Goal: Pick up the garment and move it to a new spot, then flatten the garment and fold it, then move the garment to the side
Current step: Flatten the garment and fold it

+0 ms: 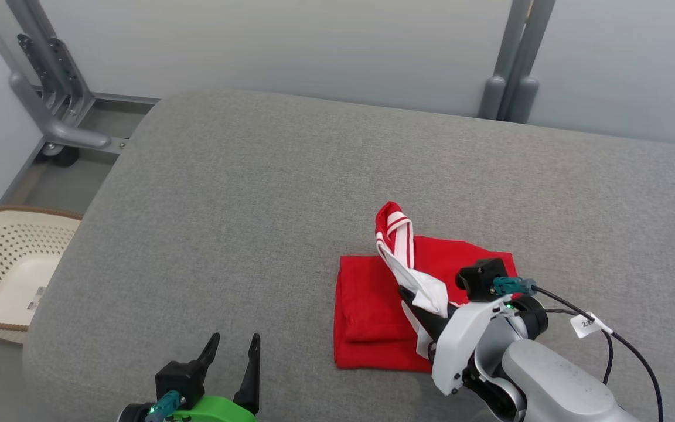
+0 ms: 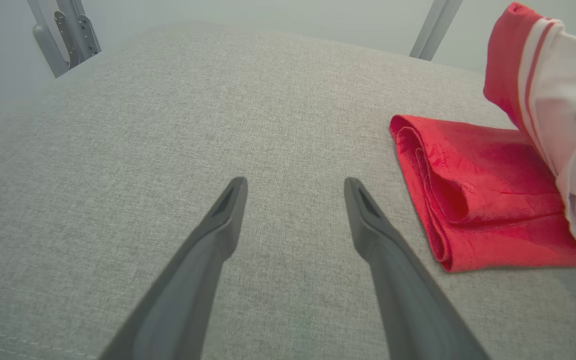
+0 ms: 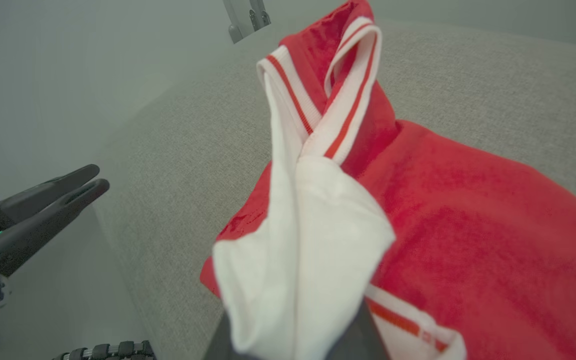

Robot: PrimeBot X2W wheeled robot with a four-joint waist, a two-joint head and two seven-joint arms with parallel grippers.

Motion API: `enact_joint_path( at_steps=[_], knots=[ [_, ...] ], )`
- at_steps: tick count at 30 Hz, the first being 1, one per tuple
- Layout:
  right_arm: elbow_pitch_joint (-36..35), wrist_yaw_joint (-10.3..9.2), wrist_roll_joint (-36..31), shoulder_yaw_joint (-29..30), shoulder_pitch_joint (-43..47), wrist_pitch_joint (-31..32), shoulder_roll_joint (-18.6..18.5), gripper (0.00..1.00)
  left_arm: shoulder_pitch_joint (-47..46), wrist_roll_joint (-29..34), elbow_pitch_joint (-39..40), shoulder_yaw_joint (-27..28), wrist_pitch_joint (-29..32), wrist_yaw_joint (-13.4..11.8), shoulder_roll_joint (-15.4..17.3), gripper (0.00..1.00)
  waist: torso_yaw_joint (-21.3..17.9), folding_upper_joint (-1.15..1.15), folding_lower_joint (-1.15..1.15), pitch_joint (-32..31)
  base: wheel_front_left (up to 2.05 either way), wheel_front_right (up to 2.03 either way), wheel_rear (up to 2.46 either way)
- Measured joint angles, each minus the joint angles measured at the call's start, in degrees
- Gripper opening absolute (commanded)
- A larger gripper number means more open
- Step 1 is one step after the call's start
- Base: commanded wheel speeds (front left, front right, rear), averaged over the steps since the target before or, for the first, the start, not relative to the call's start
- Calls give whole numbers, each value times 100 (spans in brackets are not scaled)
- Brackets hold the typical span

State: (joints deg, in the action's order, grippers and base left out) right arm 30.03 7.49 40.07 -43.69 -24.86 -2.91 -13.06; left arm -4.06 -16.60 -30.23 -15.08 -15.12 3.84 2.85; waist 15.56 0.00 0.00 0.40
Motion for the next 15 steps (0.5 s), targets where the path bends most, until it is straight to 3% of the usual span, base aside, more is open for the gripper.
enact_joint_path(
  at_steps=[2, 3, 4, 10, 15],
  knots=[
    [221, 0, -47, 71, -49, -109, 114, 0, -4, -19, -1, -40, 0, 0, 1, 100, 122, 0, 0, 21, 0, 0, 0],
    [335, 0, -101, 94, -79, -155, 159, 40, -5, -21, -2, -48, 0, 0, 0, 100, 177, 0, 0, 33, 0, 0, 0],
    [441, 0, -108, 125, -114, -202, 205, 97, -8, -27, -1, -46, 0, 0, 0, 100, 229, 0, 0, 45, 0, 0, 0],
    [503, 0, 49, 163, -204, -488, 361, 100, -9, -23, 30, -5, 0, -16, 1, 100, 316, 0, 0, 142, 0, 0, 0],
    [308, 0, 332, 662, -218, -961, 59, 100, -9, -1, 82, 33, 0, -41, 1, 100, 146, 0, 0, 149, 0, 0, 0]
  ],
)
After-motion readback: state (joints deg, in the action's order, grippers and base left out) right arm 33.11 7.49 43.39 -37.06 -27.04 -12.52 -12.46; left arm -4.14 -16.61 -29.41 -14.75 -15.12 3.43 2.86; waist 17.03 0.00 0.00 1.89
